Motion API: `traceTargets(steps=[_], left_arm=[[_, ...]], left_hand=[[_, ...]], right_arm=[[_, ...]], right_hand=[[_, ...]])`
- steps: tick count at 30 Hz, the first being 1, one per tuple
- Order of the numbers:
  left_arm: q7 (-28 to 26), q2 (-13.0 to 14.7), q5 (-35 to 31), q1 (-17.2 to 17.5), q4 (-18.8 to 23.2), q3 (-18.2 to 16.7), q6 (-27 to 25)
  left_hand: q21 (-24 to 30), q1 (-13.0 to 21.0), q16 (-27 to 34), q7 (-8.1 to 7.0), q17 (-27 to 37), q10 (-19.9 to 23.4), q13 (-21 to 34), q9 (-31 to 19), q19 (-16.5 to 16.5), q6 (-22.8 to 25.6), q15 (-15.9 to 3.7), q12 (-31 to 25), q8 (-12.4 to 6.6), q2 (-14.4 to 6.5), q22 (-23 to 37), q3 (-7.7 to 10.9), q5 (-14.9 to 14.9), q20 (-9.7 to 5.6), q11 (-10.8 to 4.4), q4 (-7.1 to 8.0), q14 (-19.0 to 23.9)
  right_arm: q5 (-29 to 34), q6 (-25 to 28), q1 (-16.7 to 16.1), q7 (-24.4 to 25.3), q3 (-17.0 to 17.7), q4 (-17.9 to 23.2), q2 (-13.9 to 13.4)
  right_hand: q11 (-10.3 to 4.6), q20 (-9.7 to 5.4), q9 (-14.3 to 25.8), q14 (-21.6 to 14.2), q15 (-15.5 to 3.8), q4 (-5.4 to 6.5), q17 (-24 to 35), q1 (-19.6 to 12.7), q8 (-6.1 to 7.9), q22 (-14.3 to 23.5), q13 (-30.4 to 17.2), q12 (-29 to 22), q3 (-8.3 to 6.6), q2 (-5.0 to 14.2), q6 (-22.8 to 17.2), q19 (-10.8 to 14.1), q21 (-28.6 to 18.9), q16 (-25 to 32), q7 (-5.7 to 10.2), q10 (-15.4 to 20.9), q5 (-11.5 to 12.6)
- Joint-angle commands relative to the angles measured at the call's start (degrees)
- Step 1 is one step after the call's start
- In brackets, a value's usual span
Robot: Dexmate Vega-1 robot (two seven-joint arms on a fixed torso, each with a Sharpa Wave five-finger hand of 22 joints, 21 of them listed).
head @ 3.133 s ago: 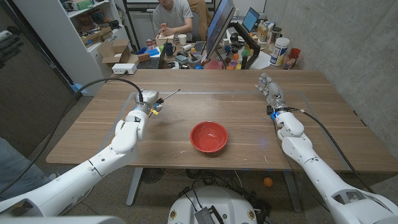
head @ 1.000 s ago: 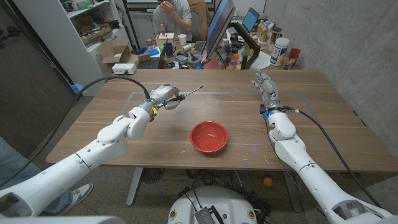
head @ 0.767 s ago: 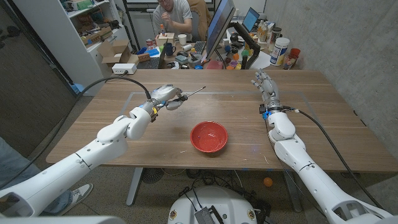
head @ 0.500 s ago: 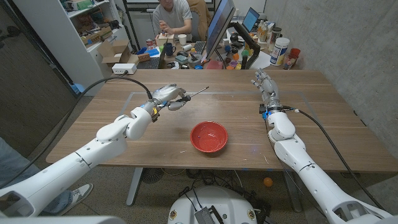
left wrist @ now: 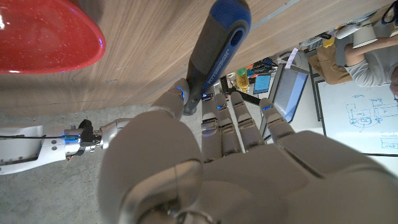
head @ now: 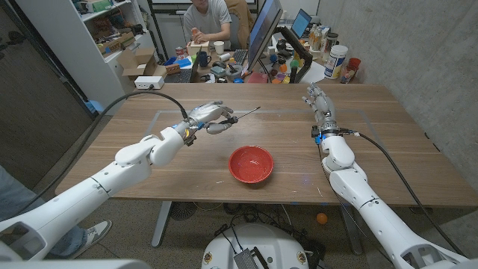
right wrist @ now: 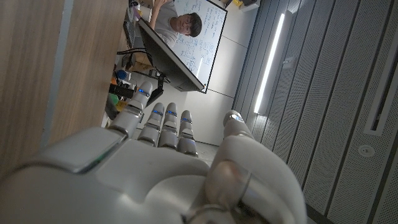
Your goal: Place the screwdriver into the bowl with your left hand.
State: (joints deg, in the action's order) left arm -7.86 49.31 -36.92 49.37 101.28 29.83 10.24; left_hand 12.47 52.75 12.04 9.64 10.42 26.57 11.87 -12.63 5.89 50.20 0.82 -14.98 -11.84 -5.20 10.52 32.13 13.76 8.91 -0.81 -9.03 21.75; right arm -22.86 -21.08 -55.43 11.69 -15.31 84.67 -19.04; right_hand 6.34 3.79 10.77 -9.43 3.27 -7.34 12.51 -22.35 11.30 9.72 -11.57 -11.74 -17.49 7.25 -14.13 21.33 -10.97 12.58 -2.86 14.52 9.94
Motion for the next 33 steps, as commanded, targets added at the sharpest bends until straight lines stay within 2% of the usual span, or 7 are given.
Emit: traceTargets(steps=[1, 10, 20, 33], left_arm=[[1.62, -1.41, 1.21, -1.8, -3.18, 0.32, 6.91], [0.54, -3.42, 3.02, -2.37, -6.07, 0.34, 11.25], [0.73, -5.73, 5.66, -3.26, -9.12, 0.84, 16.61], [2.78, -7.78, 6.79, -3.64, -10.34, 1.4, 19.87]], left_hand=[[-0.35, 4.67, -0.01, -6.2, -0.03, 2.93, 0.31, -0.1, -0.02, 6.37, -0.48, 0.01, -0.33, -4.46, 0.15, -0.41, 0.06, -0.29, -3.26, -0.04, -0.02], [-0.34, 4.56, -0.03, -6.49, -0.02, 3.14, 0.33, -0.06, -0.01, 6.65, -0.77, 0.1, -0.32, -4.36, 0.13, -0.78, -0.09, -0.3, -3.61, -0.02, 0.06], [-0.32, 4.52, 0.03, -7.51, 0.0, 3.8, 0.36, 0.01, 0.01, 6.83, -1.38, 0.03, -0.28, -4.24, 0.12, -1.2, -0.32, -0.26, -4.11, -0.04, 0.34], [-0.32, 4.59, 0.03, -7.99, -0.01, 4.22, 0.4, 0.07, 0.02, 7.38, -1.66, 0.07, -0.4, -4.07, 0.11, -1.55, -0.52, -0.2, -4.33, -0.18, 0.52]], right_arm=[[0.25, 0.01, -0.76, 0.76, 0.06, 0.71, -0.03], [0.24, 0.07, -0.99, 0.92, 0.06, 0.89, -0.03], [0.21, -0.15, -1.12, 0.95, 0.1, 0.92, -0.02], [0.03, 0.15, -1.19, 0.78, 0.1, 1.07, -0.17]], right_hand=[[0.09, -0.05, 0.25, -0.39, 0.06, 0.06, 0.18, 0.02, 0.07, 0.19, -0.14, -0.08, 0.32, 0.05, -0.32, -0.21, -0.17, 0.04, -0.14, 0.45, 0.14], [0.04, -0.04, 0.25, -0.37, 0.08, 0.06, 0.18, 0.03, 0.06, 0.19, -0.14, -0.09, 0.35, 0.07, -0.31, -0.19, -0.18, 0.03, -0.11, 0.47, 0.14], [0.15, -0.05, 0.25, -0.36, 0.12, 0.06, 0.17, 0.02, 0.07, 0.19, -0.14, -0.09, 0.36, 0.09, -0.35, -0.18, -0.19, 0.03, -0.14, 0.51, 0.14], [0.02, -0.01, 0.25, -0.4, 0.07, 0.05, 0.16, 0.01, 0.05, 0.19, -0.13, -0.06, 0.4, 0.09, -0.31, -0.19, -0.19, 0.04, -0.11, 0.46, 0.14]])
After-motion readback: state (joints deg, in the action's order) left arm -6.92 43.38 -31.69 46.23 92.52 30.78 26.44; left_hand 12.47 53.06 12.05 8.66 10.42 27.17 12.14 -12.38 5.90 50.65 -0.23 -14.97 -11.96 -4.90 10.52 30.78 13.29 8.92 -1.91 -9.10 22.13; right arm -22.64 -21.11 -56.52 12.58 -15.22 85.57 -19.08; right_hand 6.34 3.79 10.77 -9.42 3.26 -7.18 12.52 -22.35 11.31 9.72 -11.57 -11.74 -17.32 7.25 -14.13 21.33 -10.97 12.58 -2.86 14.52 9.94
